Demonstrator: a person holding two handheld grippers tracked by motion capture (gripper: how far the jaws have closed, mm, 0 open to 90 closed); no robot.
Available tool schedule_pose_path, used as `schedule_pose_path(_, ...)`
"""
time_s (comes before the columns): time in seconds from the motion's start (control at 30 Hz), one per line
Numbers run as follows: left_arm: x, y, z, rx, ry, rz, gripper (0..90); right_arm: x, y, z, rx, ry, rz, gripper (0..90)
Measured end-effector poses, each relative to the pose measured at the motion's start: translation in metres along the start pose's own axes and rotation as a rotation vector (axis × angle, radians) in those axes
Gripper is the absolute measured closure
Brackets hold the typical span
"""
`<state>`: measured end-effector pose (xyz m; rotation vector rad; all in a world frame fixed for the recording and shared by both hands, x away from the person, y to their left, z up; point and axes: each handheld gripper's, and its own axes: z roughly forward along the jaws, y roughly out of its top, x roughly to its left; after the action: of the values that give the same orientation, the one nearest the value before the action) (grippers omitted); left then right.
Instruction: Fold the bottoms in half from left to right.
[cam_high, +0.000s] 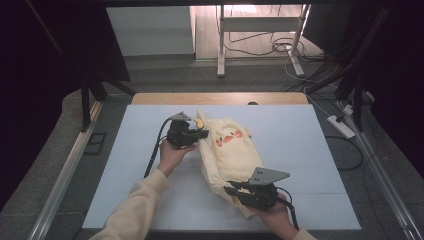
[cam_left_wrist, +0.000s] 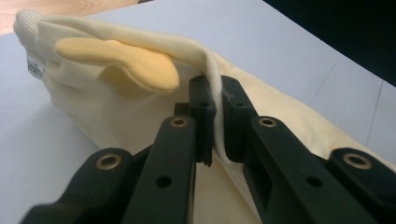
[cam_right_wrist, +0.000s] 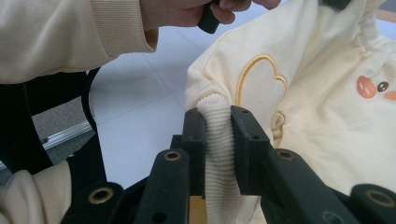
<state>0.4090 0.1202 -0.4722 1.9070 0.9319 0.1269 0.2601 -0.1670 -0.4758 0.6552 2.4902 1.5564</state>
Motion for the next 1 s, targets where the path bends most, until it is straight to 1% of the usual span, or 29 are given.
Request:
schedule_pose_path(0.03,0.0,0.0,0.001,0.002,0.0,0.003,84.2,-0.001,0.0,-0.001,0.0,-0.002,0.002,76.5)
schedule_pose_path(0.2,0.001,0.004,0.005,-0.002,-0.018,-0.013,84.2,-0.004,0.001,-0.004,-0.001,-0.005,0.01,76.5)
schedule_pose_path(0.33,-0.001,0.006,0.01,0.001,-0.018,-0.011,84.2,-0.007,0.0,-0.007,0.001,-0.014,0.011,76.5)
schedule_pose_path(0.47,-0.002,0.009,0.013,0.008,-0.014,-0.006,84.2,-0.009,-0.001,-0.011,0.002,-0.018,0.023,76.5)
schedule_pose_path(0.7,-0.006,0.015,0.017,0.012,-0.015,-0.003,84.1,-0.011,-0.001,-0.015,0.004,-0.031,0.013,76.5)
schedule_pose_path(1.0,-0.01,0.02,0.023,0.013,-0.014,-0.004,84.0,-0.015,-0.002,-0.023,-0.01,-0.05,0.028,76.5)
